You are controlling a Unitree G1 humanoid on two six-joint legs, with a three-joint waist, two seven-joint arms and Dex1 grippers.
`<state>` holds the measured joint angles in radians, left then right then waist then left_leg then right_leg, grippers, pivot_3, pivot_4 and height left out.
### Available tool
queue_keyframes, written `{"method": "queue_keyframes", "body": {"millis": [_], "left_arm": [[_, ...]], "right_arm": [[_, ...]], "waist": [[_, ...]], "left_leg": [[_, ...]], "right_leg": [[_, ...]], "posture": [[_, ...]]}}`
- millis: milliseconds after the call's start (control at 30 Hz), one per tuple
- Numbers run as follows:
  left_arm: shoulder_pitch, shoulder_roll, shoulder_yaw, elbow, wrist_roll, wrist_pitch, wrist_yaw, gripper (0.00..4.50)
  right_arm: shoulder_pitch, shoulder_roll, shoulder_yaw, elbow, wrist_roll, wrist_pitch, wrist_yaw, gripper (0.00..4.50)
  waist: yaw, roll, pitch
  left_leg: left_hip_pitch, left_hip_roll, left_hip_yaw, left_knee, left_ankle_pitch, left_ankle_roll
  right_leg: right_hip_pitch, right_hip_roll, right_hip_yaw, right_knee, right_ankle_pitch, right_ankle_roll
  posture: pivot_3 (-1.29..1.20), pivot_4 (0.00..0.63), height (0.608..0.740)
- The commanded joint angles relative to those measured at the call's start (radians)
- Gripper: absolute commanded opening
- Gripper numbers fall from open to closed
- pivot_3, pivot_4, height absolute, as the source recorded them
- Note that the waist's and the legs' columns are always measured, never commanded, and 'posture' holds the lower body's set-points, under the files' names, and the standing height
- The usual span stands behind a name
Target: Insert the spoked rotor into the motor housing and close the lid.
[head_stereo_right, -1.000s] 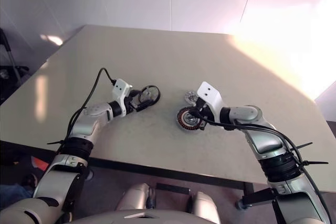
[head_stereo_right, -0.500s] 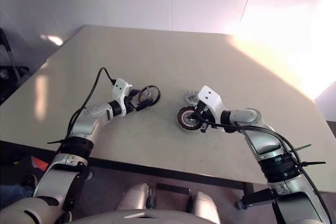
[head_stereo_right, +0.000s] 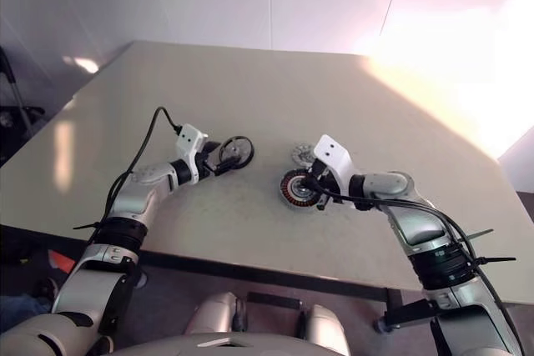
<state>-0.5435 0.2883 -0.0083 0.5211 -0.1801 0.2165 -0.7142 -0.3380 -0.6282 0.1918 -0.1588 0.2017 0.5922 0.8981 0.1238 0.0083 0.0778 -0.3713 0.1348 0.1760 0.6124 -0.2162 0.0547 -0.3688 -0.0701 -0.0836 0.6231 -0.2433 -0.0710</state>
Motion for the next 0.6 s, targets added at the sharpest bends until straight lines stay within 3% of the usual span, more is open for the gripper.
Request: {"method": "queue_keyframes", "body": {"millis": [33, 600], "left_arm": [[-0.021, 0.002, 0.008, -0.013, -0.003, -0.018, 0.0, 4.5], [-0.017, 0.01, 0.023, -0.008, -0.007, -0.024, 0.007, 4.5]], "right_arm": [[-0.021, -0.014, -0.033, -0.065, 0.024, 0.013, 0.001, 0.02], [0.012, 0.016, 0.027, 0.03, -0.022, -0.004, -0.025, 0.02]], "waist": [[0.0, 0.0, 0.0], [0.0, 0.0, 0.0]], "left_leg": [[-0.001, 0.0, 0.0, 0.0, 0.0, 0.0], [0.002, 0.0, 0.0, 0.0, 0.0, 0.0]], "right_leg": [[0.0, 0.0, 0.0, 0.0, 0.0, 0.0], [0.003, 0.0, 0.0, -0.001, 0.0, 0.0]], "posture": [[0.0, 0.0, 0.74], [0.0, 0.0, 0.74]]}}
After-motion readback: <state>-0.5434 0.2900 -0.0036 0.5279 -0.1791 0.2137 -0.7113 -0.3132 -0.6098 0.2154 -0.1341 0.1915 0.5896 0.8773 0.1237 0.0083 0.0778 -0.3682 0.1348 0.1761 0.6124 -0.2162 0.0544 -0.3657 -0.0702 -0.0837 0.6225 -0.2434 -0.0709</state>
